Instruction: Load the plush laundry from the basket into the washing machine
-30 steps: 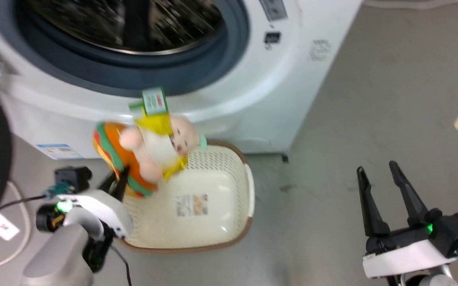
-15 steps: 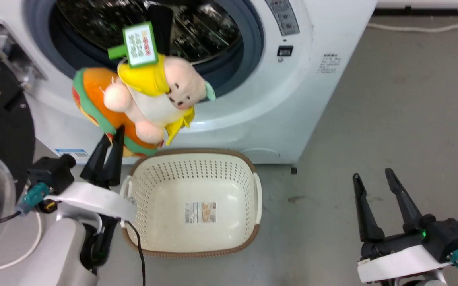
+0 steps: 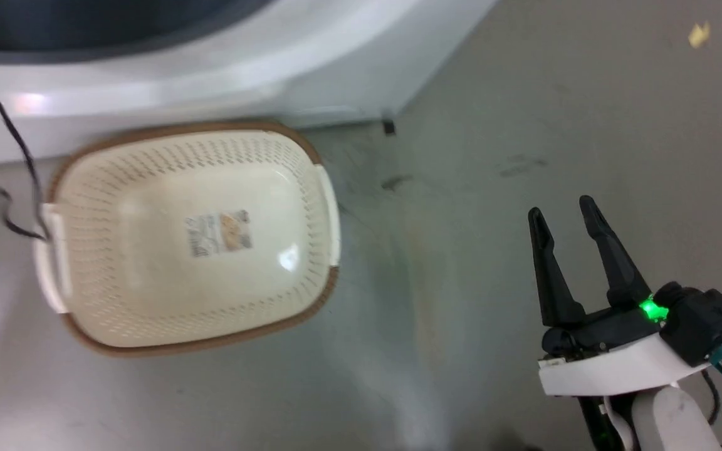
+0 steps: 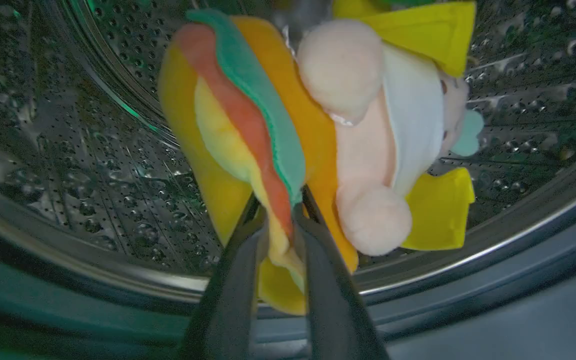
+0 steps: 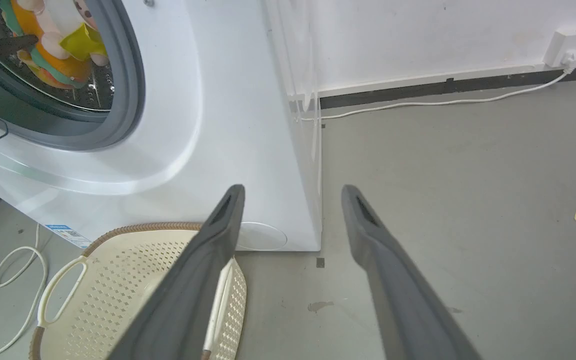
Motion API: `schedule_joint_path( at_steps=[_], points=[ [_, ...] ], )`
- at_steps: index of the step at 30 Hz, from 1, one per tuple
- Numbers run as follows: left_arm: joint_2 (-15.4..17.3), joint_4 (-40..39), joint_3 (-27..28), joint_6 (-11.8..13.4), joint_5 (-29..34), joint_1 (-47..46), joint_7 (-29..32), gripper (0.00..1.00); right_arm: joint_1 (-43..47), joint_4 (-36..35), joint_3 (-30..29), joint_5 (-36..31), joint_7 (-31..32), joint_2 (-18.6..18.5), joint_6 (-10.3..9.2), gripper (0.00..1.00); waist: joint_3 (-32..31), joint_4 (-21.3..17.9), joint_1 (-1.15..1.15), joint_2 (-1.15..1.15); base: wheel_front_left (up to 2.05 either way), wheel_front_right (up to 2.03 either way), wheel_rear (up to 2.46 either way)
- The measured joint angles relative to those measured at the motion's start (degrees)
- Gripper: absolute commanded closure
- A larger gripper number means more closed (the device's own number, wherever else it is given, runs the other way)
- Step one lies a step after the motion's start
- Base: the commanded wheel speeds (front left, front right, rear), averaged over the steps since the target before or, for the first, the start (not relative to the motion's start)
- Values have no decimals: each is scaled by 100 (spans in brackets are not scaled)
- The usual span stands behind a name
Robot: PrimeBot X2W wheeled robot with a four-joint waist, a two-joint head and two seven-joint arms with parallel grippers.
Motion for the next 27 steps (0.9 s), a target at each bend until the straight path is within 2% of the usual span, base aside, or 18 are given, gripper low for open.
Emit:
schedule_joint_path(
  at_steps=[5,8,12,18,26,27],
  points=[
    [349,575,-268,-160,290,-1150,609,100,-51,1,160,243,0,0,0,0,476,-369,1,0,0,0,0],
    [534,960,-410,-166,497,-1638,851,100,-64,0,230,338,0,0,0,0,692,-568,1,0,0,0,0],
    [615,1337,-594,-193,668,-2137,1098,100,-80,-18,293,396,0,-1,0,0,909,-768,1,0,0,0,0],
    [508,1775,-1063,-309,851,-2508,1377,100,-129,-57,308,450,0,-1,0,0,1101,-835,0,0,0,0,0],
    [364,2069,-1170,-361,754,-2625,1532,100,-179,-51,293,436,0,0,0,0,1082,-720,0,0,0,0,0],
    [336,2114,-1169,-365,722,-2624,1486,87,-181,-49,285,432,0,0,0,0,1065,-703,-1,0,0,0,0]
  ],
)
